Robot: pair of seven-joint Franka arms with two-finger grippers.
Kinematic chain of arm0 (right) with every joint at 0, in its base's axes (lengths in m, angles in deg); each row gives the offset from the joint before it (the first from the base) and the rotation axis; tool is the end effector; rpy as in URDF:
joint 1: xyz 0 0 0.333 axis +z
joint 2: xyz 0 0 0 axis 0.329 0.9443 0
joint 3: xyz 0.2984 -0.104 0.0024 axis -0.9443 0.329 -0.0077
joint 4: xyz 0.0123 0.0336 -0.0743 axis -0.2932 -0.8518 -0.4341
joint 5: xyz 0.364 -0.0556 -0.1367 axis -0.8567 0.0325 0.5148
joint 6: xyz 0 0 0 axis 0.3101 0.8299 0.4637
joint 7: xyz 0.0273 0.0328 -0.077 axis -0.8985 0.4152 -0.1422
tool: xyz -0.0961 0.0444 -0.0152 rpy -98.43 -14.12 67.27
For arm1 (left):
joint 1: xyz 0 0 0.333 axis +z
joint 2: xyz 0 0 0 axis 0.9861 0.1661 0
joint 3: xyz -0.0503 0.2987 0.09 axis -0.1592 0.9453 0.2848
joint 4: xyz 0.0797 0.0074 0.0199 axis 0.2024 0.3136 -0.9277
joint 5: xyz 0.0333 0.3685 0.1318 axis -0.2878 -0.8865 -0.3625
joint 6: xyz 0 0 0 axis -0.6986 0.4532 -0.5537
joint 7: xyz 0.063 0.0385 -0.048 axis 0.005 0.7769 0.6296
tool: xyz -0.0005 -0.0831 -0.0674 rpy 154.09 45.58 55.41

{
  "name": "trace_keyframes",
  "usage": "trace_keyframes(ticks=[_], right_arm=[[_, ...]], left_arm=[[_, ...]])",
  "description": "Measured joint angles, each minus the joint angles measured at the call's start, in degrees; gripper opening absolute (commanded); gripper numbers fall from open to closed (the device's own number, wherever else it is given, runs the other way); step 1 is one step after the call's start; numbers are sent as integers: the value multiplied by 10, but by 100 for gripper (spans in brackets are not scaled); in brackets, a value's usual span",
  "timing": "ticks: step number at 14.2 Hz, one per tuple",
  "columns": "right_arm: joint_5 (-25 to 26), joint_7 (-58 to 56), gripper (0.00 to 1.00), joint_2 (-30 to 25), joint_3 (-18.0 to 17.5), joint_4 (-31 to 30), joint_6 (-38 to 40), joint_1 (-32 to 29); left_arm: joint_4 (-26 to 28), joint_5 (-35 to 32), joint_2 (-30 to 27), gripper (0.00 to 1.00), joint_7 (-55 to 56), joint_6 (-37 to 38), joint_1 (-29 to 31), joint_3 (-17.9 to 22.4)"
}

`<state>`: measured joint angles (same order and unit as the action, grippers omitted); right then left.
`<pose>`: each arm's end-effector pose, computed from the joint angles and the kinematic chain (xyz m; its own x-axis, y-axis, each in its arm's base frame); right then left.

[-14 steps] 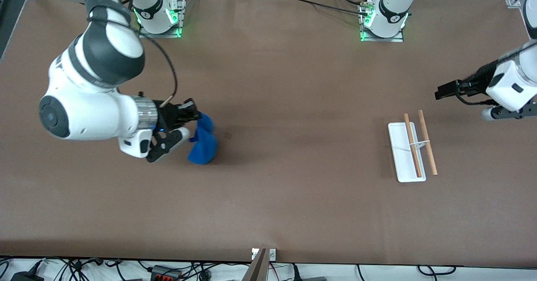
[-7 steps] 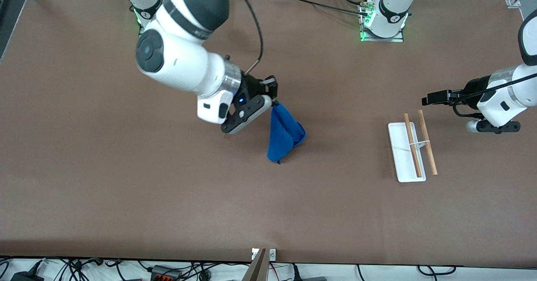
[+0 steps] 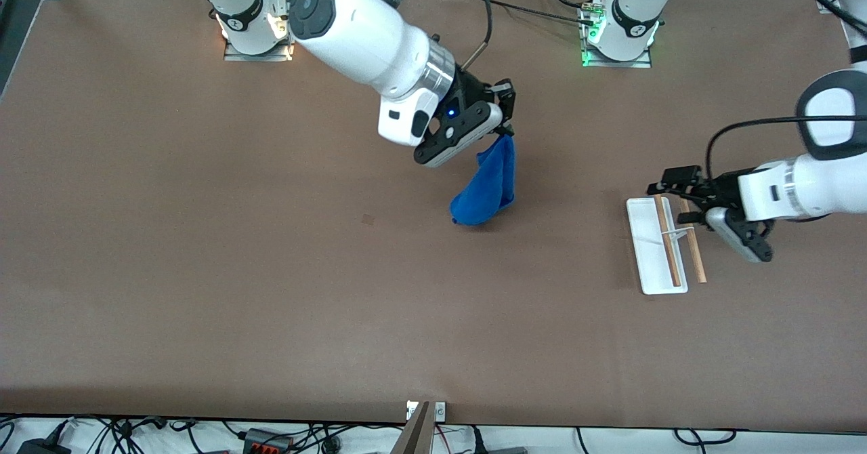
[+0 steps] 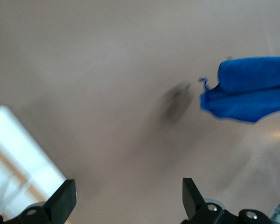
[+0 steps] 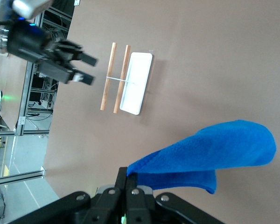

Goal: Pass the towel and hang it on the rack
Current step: 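Carry the towel toward the rack while the left gripper reaches toward it, then grasp the hanging towel with the left gripper beside the right gripper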

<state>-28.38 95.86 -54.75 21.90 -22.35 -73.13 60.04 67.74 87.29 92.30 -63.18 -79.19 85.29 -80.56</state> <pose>0.5347 0.5417 0.5612 0.9655 0.2108 0.1531 0.2597 -0.7319 -0.6299 0.6367 -0.0380 0.4211 0.8564 -0.4956 0.1446 -0.4980 -0.7190 0.4848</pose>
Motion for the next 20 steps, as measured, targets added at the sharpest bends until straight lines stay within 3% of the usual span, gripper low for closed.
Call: trace_keyframes(ticks=[6, 13, 20], right_arm=[[-5, 17, 0, 0, -4, 9, -8, 4], [-5, 18, 0, 0, -6, 10, -8, 4], [-5, 18, 0, 0, -7, 10, -8, 4]], left_arm=[[102, 16, 4, 100, -85, -198, -11, -127], [205, 44, -26, 100, -164, -294, -7, -168], [253, 70, -36, 100, -218, -377, -7, -237]])
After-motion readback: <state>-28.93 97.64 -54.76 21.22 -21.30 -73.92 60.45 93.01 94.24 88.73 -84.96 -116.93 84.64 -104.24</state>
